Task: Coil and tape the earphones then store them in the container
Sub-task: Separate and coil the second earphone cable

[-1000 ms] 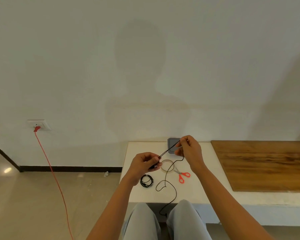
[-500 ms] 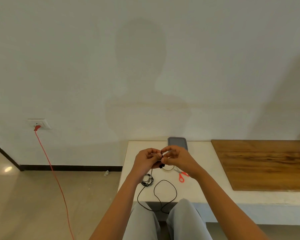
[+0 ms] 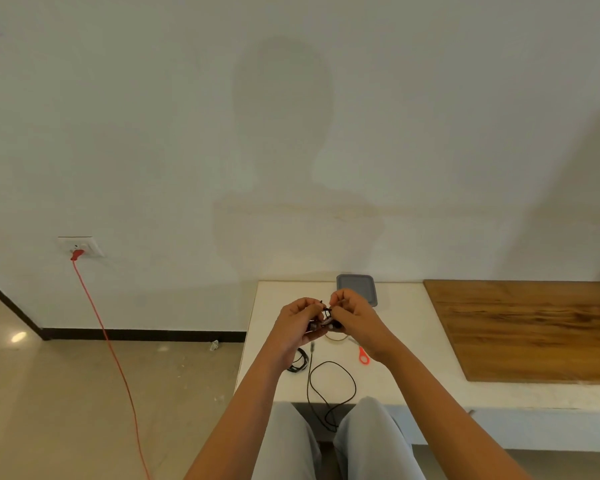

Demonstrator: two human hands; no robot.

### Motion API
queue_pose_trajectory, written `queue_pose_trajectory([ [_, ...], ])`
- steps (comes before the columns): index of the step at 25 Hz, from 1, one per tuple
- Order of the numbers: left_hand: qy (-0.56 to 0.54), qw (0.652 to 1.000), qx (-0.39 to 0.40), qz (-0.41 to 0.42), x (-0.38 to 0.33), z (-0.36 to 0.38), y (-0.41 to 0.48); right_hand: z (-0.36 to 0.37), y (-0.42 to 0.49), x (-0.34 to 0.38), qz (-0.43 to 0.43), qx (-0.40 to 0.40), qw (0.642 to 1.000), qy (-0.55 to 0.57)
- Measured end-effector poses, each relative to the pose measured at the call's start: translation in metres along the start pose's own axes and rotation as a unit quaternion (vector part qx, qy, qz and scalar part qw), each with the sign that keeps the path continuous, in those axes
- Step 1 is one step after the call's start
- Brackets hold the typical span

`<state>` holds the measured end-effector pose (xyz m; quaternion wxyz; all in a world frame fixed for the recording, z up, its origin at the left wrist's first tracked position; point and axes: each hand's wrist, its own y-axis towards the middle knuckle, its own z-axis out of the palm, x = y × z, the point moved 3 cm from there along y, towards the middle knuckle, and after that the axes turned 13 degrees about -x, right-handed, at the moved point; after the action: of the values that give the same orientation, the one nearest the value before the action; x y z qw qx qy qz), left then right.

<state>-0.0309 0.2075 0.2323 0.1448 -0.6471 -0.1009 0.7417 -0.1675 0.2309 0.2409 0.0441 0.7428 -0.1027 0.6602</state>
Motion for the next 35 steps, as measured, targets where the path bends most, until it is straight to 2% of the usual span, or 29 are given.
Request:
queue_pose_trajectory([
  [5,-0.063,0.994,0.032,-0.081,-0.003,0.001,-0.005,-0.002,-0.001,-0.001,0.038,0.013,0.998,0.055],
  [9,-0.128,0.987,0.032,-0.096,-0.002,0.000,-0.004,-0.003,-0.002,-0.001,0.086,0.009,0.987,0.133],
  [12,-0.173,0.978,0.042,-0.109,-0.002,-0.002,-0.005,-0.008,-0.001,-0.001,0.075,0.002,0.990,0.117],
  [21,-0.086,0.992,0.018,-0.093,-0.004,-0.010,-0.005,-0.012,0.000,-0.005,0.044,-0.020,0.996,0.080],
  [25,-0.115,0.987,0.027,-0.104,-0.003,-0.011,-0.006,-0.013,0.000,-0.002,-0.006,-0.016,1.000,0.004],
  [32,-0.111,0.989,0.047,-0.079,-0.005,-0.008,-0.006,-0.009,-0.008,-0.007,0.024,-0.029,0.999,0.004],
  [35,-0.109,0.990,0.051,-0.079,-0.003,-0.005,-0.007,-0.007,-0.010,-0.006,0.034,-0.036,0.998,0.037],
])
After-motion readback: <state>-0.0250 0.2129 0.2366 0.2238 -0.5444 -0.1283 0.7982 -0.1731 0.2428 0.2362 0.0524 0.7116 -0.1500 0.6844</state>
